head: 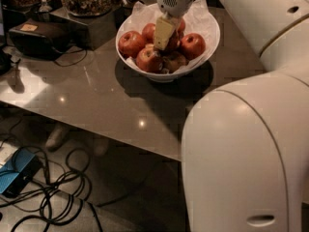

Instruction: Pick apple from white bowl

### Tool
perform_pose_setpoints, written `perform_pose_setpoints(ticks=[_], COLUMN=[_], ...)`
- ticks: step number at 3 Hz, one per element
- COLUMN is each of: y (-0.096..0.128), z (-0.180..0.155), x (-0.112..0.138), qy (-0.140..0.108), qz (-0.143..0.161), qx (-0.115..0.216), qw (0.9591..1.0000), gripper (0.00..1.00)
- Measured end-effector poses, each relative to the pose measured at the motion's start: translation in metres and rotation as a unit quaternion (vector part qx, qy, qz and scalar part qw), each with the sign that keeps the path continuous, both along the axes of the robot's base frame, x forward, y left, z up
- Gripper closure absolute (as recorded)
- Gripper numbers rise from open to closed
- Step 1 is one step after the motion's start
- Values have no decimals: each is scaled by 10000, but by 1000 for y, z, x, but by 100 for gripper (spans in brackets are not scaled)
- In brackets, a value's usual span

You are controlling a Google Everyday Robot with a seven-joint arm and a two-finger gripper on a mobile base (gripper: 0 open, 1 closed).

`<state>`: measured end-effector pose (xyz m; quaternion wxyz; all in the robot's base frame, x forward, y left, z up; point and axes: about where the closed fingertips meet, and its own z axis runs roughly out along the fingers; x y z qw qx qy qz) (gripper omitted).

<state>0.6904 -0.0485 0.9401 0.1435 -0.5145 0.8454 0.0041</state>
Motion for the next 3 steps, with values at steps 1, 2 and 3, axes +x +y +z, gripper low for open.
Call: perform_pose_setpoints(ticks=[1,2,3], y=[0,0,-2], z=[0,0,19], x=[0,0,-16], qy=[0,0,-201], qz=[0,0,25], qx=[0,0,97], qw=[10000,10000,9997], gripper=[98,100,100])
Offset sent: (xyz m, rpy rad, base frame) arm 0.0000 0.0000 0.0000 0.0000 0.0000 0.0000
